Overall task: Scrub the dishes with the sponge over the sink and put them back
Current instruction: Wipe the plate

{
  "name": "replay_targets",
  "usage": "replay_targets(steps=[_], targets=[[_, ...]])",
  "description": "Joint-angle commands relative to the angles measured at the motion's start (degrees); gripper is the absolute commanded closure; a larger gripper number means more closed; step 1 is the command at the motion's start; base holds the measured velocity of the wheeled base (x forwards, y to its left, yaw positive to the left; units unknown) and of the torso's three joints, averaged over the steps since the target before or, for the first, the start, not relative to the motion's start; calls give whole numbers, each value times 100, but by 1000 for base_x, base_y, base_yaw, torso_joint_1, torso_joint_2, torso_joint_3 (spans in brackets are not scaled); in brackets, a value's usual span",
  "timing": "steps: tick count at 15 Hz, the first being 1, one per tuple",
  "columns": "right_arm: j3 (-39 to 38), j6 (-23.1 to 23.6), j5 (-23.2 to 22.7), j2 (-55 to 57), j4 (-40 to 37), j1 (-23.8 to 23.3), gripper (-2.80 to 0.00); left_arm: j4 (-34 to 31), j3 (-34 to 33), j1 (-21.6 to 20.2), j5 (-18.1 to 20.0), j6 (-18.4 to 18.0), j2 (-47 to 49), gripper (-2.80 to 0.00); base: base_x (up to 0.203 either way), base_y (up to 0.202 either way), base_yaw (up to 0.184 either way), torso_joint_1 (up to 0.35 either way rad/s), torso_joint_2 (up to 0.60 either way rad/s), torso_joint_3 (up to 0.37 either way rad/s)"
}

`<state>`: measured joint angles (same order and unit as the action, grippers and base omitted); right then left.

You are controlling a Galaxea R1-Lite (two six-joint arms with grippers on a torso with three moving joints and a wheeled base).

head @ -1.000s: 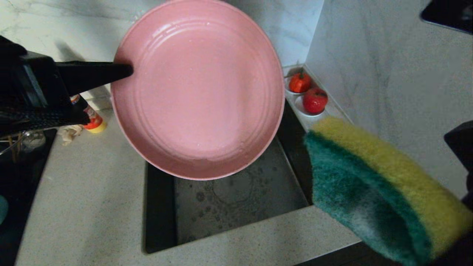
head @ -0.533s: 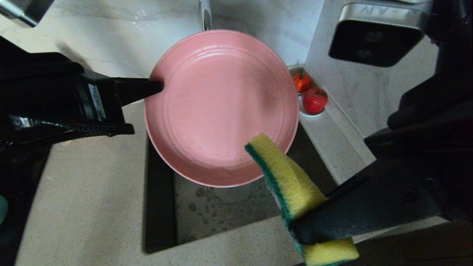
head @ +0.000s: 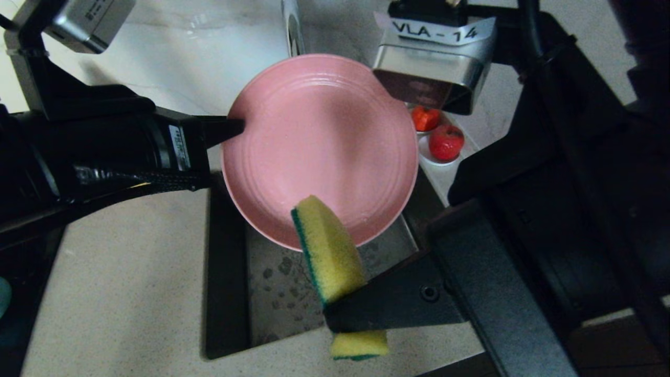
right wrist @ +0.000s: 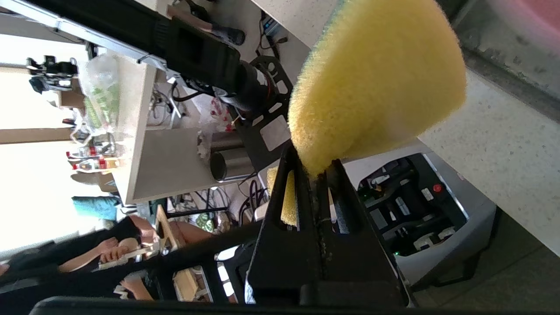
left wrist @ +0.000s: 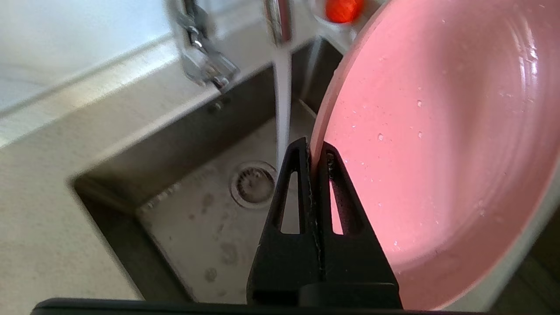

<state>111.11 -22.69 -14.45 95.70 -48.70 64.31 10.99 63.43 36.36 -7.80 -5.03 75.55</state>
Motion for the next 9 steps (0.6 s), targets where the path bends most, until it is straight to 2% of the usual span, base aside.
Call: replay_targets(steps=[1, 4, 7, 9], targets=[[-1, -38, 208, 199, 56, 61, 0, 188, -38, 38, -112, -2, 126, 0, 0, 0, 0, 0, 0, 0], [-1, -297, 383, 351, 106, 64, 0, 250, -48, 53, -152, 2, 144, 0, 0, 0, 0, 0, 0, 0], [-1, -322, 452, 535, 365, 64, 0, 389, -114, 90, -219, 7, 190, 0, 0, 0, 0, 0, 0, 0], [4, -321, 692, 617, 449, 88, 0, 395, -193, 117, -300, 8, 188, 0, 0, 0, 0, 0, 0, 0]])
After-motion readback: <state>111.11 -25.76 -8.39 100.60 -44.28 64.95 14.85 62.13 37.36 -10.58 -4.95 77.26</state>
